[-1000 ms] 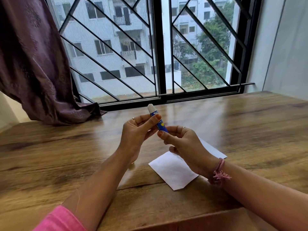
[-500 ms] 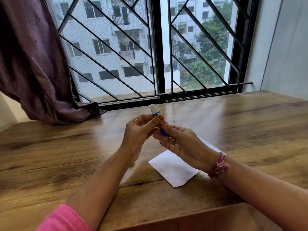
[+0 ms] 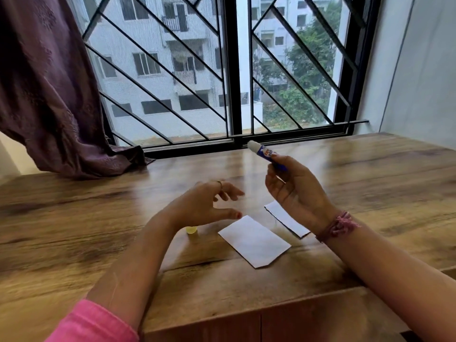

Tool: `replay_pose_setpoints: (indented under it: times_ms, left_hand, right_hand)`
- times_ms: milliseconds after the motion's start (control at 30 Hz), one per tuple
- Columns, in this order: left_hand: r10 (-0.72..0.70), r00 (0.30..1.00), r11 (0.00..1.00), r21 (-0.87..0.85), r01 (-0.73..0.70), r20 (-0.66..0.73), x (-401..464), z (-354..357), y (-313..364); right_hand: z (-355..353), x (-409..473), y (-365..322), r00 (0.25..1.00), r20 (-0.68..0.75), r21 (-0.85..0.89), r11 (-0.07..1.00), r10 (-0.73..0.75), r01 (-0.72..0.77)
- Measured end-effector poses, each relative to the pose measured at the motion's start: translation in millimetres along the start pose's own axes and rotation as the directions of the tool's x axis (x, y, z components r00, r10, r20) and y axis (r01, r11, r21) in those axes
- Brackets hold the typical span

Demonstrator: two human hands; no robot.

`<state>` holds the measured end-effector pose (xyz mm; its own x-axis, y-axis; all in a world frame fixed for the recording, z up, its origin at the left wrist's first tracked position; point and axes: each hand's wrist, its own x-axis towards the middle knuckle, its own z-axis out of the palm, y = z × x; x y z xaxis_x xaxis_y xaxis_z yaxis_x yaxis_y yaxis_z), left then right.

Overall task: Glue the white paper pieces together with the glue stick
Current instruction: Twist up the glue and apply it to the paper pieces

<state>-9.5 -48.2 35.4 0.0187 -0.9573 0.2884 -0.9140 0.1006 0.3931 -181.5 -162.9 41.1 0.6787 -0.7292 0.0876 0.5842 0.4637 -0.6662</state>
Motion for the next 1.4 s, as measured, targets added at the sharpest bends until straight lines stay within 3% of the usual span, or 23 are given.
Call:
replay_pose_setpoints:
  times_ms: [200,367,600,867,1033,1200,1267,1400]
  left_hand:
    - [0.083,0.976,0.995,-0.067,-0.071,0.202,-4.0,3.0,9.6]
    - [0.076,0.987,0.997,-0.005,-0.076,0.143,-9.5,-0.5,13.5]
    - [0.064,0.997,0.985,0.154,-0.071,0.051,-41.1,7.9,19.4]
    - [-0.013,0.991,0.985,0.170,-0.011,0.136,-80.6,20.1,24.4]
    - [0.031,0.999,0.943,0.332,-0.039,0.030,-87.8,31.4,39.4]
    - [0.087,0.994,0.926,0.372,-0.057,-0.065,-95.7,43.2,52.5]
    - [0.085,0.995,0.937,0.345,-0.060,-0.058,-93.2,41.0,56.0]
    - [0.049,0.999,0.990,0.133,-0.046,-0.015,-80.6,26.4,43.3]
  right_hand:
    - [-17.5,-19.2,-9.5,0.998,-0.068,-0.023,1.000,0.013,-0.015]
    - [-38.7,-41.5,-10.3,0.995,-0.091,-0.131,0.990,0.048,-0.060]
    - [-48.1,-56.5,-7.4,0.998,-0.054,-0.302,0.953,-0.011,-0.006]
    - [-42.7,-59.2,-2.9,1.000,0.019,-0.404,0.915,0.021,-0.011]
    - [-40.3,-59.8,-2.9,0.998,0.043,-0.432,0.902,0.035,-0.013]
    - [-32.6,-56.9,0.4,0.996,0.075,-0.525,0.851,0.053,-0.006]
    - [-26.1,-53.6,2.1,0.994,0.091,-0.595,0.804,0.064,0.003]
    - [-17.3,-47.0,12.6,0.994,0.096,-0.682,0.731,0.053,0.027]
